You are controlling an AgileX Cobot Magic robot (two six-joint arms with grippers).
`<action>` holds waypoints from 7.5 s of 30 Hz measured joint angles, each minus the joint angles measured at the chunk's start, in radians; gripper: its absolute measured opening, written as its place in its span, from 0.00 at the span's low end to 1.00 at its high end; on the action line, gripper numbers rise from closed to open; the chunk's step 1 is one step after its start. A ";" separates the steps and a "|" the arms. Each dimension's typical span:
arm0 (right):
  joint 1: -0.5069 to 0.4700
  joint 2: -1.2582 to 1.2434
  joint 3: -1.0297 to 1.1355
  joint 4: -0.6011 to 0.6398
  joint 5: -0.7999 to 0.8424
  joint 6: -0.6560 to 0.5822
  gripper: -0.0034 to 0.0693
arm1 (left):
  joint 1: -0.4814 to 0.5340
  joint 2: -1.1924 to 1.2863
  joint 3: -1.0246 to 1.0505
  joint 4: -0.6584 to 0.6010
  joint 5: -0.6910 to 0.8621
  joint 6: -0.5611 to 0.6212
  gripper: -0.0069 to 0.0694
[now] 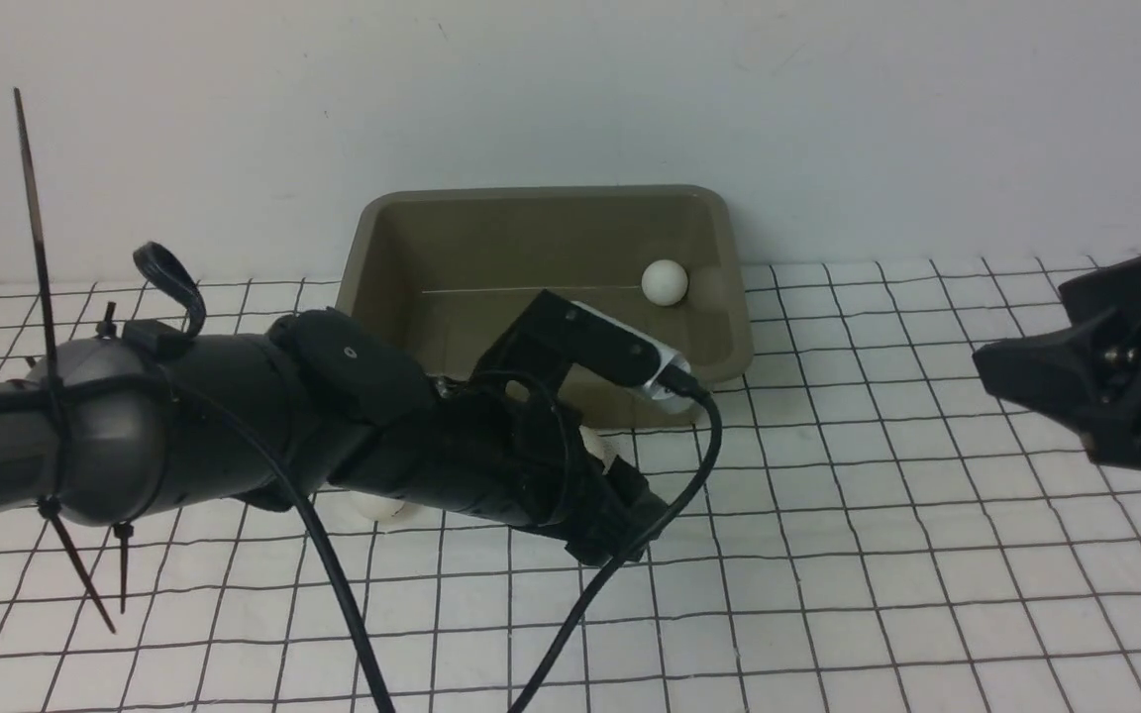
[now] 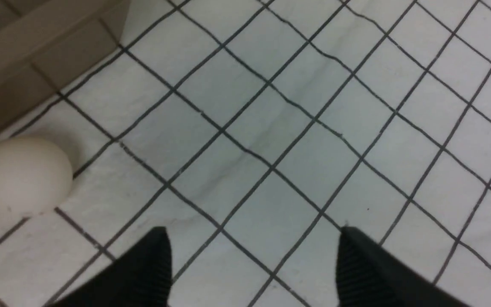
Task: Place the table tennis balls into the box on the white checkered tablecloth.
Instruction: 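Reach for and grasp a ping pong ball on the table beside the basket, then drop the ball into the bin, then reach for and grasp a ping pong ball on the table beside the basket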
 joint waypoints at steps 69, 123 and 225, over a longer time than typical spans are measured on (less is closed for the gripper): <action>0.000 0.000 0.000 0.012 -0.012 -0.060 0.71 | -0.124 0.302 -0.028 0.142 -0.679 -0.410 0.80; 0.000 0.000 0.000 0.025 -0.048 -0.178 0.71 | -0.127 0.256 -0.028 0.166 -0.617 -0.449 0.90; 0.000 0.000 0.000 0.111 -0.102 -0.269 0.68 | 0.122 -0.286 -0.027 0.718 -0.154 -0.565 0.64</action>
